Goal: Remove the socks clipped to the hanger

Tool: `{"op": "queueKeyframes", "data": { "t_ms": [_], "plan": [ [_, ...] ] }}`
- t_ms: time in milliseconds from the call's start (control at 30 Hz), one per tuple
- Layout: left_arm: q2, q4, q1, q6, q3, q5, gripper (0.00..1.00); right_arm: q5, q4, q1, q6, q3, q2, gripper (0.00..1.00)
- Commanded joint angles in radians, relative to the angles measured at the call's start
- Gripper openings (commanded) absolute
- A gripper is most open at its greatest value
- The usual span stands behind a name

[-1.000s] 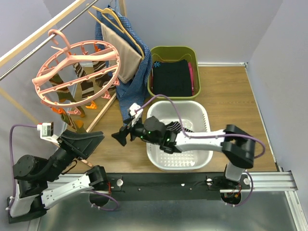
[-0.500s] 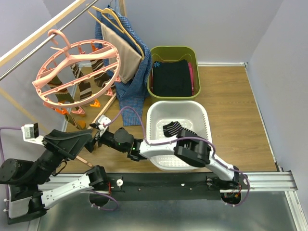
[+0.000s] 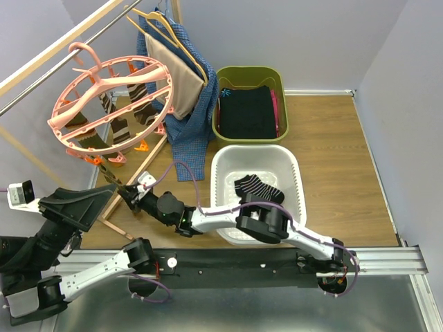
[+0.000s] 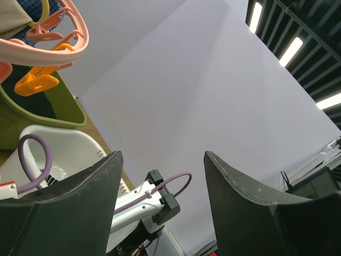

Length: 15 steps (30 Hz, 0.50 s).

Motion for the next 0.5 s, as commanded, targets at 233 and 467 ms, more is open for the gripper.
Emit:
{"op": "queueKeyframes", "data": {
  "t_ms": [233, 467],
  "plan": [
    [-0.154, -0.027, 0.055, 0.007, 0.012, -0.048, 0.68, 0.109, -0.047, 0.015, 0.029, -0.306, -0.339, 0.05],
    [-0.084, -0.096, 0.090, -0.022, 0.029, -0.076, 0.67, 0.251, -0.209, 0.015, 0.039, -0.464, -0.534, 0.04]
  ]
}}
